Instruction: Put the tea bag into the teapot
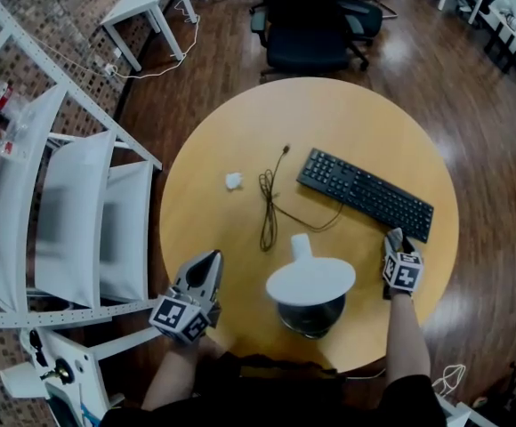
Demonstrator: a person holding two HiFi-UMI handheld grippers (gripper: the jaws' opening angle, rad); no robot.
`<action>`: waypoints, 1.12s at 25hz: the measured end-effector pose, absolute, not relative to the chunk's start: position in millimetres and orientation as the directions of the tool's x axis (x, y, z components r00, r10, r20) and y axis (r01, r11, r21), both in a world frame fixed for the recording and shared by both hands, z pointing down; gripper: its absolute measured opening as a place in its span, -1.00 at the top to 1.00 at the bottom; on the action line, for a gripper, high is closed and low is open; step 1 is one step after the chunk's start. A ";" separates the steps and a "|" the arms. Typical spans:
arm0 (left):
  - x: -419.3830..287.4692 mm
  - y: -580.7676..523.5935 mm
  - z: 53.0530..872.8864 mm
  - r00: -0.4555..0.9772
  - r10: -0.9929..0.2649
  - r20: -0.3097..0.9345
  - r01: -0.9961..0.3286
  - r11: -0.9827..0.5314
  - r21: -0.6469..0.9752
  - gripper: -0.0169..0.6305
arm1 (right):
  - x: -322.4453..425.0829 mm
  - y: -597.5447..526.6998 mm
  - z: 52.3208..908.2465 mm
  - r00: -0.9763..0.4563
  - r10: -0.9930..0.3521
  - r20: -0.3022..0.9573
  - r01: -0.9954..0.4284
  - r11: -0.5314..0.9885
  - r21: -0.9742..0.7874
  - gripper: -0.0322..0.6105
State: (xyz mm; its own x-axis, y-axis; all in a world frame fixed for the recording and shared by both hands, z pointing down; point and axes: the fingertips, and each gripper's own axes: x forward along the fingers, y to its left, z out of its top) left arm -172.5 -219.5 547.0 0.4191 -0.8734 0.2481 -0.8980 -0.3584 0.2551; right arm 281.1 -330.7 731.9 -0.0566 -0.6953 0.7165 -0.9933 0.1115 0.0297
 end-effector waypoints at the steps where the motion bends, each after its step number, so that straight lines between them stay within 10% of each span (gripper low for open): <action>1: -171.6 -219.9 546.9 0.419 -0.873 0.250 -0.898 -0.357 0.257 0.94 | 281.2 -330.8 732.2 -0.053 -0.695 0.717 -0.993 0.113 0.036 0.16; 4: -171.0 -219.5 547.5 0.415 -0.874 0.252 -0.899 -0.352 0.259 0.94 | 278.7 -331.2 730.6 -0.057 -0.699 0.712 -0.991 0.126 0.044 0.59; 28: -146.2 -184.2 505.1 0.481 -0.870 0.111 -0.861 -0.446 0.244 0.94 | 330.4 -210.5 588.5 -0.077 -0.911 0.406 -0.991 0.025 -0.132 0.62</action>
State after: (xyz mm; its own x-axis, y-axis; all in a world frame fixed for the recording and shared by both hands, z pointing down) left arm -146.2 -184.2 505.1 0.4812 -0.8696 0.1108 -0.8614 -0.4457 0.2435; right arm 330.4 -210.5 588.5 -0.0771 -0.9105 0.4062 -0.9909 0.0248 -0.1325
